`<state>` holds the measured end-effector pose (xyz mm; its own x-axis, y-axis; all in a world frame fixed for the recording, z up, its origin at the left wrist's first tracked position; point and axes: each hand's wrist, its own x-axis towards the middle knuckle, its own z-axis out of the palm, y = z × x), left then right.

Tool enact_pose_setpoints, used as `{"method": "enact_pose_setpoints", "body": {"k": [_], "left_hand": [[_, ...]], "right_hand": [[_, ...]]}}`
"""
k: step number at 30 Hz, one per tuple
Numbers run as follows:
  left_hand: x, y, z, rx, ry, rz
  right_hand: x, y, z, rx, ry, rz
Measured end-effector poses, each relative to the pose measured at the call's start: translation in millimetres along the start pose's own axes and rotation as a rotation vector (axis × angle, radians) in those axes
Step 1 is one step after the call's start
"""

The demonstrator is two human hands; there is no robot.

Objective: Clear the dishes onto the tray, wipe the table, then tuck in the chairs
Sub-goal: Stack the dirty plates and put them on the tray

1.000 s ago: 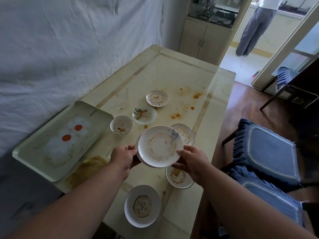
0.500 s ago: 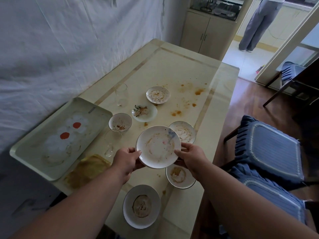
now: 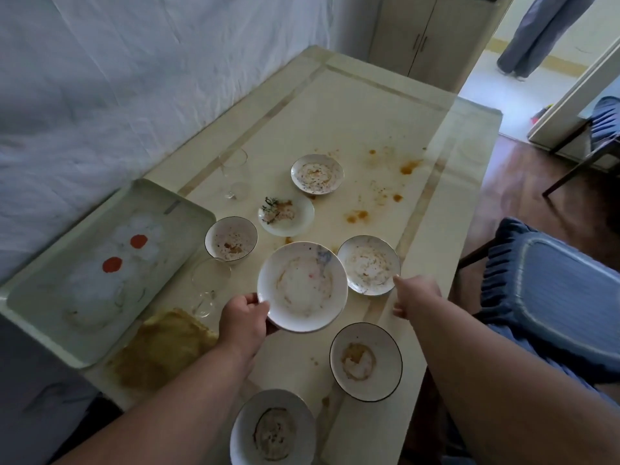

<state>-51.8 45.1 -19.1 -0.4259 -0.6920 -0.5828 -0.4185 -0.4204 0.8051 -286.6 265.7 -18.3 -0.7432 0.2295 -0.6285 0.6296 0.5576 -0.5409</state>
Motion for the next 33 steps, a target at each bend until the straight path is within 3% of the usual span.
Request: {"method": "enact_pose_setpoints", "body": {"k": [3, 12, 19, 26, 33], "left_hand": [[16, -9, 6, 0.01, 0.025, -0.009], [39, -28, 17, 0.103, 0.057, -0.047], [42, -28, 21, 0.082, 0.063, -0.038], [43, -22, 41, 0.096, 0.054, -0.005], [45, -18, 53, 0.164, 0.103, 0.042]], "right_hand": [[24, 1, 9, 0.04, -0.002, 0.08], [36, -8, 9, -0.055, -0.017, -0.004], [44, -18, -8, 0.169, 0.035, -0.105], [13, -32, 8, 0.252, -0.126, -0.211], [-10, -17, 38, 0.143, -0.287, -0.241]]}}
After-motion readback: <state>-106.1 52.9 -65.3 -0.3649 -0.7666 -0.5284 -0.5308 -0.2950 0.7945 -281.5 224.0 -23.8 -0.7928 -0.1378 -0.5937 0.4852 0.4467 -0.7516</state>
